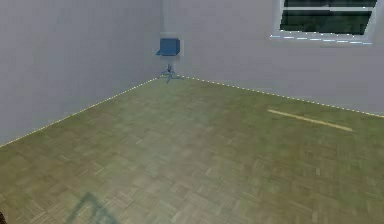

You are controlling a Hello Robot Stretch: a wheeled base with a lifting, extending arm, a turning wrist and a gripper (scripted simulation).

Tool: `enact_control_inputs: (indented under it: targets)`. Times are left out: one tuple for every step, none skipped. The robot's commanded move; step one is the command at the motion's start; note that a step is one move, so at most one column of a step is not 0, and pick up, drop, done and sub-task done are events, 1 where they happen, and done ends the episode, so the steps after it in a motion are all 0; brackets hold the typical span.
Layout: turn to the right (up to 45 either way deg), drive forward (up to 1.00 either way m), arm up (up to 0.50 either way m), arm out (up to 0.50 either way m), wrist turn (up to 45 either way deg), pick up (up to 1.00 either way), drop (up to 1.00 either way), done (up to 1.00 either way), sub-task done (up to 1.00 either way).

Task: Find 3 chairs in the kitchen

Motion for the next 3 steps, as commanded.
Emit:
enact_control_inputs:
  targets:
    - [0.0,0.7,0.0,0.0,0.0,0.0,0.0,0.0,0.0]
    - [-45.0,0.0,0.0,0.0,0.0,0.0,0.0,0.0,0.0]
    - [-12.0,0.0,0.0,0.0,0.0,0.0,0.0,0.0,0.0]
